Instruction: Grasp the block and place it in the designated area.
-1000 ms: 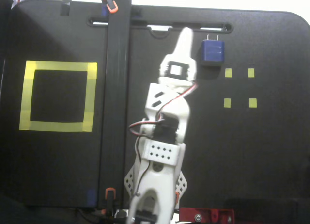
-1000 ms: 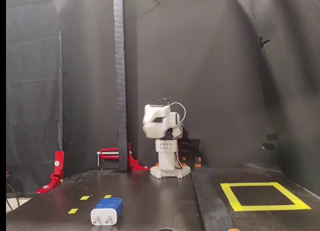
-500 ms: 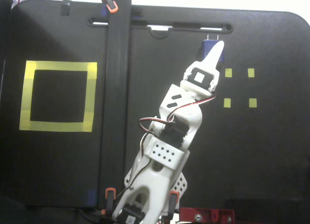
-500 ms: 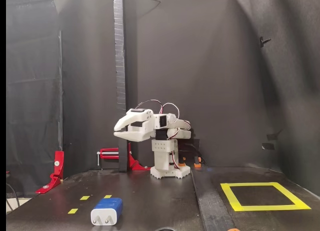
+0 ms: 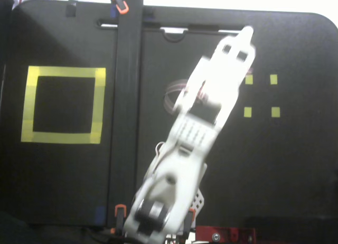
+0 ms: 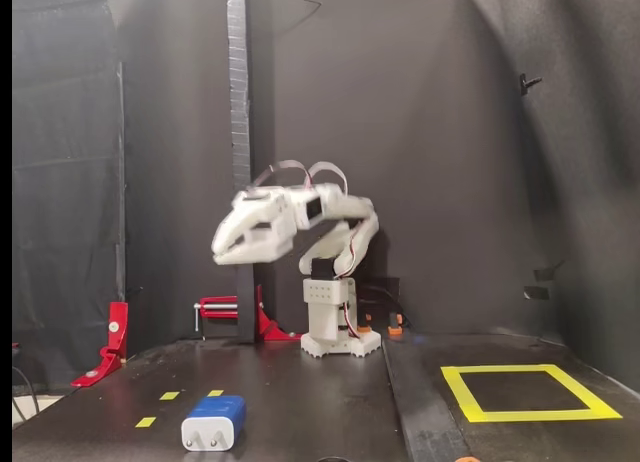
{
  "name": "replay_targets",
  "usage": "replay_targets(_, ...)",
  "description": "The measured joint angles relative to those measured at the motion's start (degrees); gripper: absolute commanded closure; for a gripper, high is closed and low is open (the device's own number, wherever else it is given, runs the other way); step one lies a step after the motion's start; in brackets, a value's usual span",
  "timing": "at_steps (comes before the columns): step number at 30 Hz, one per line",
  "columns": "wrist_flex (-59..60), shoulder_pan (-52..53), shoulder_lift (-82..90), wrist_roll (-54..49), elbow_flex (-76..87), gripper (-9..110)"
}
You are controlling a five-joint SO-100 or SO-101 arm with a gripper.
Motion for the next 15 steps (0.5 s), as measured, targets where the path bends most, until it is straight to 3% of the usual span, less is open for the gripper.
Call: replay_targets(15, 37.62, 1.85, -40.17, 1.05, -44.91, 102)
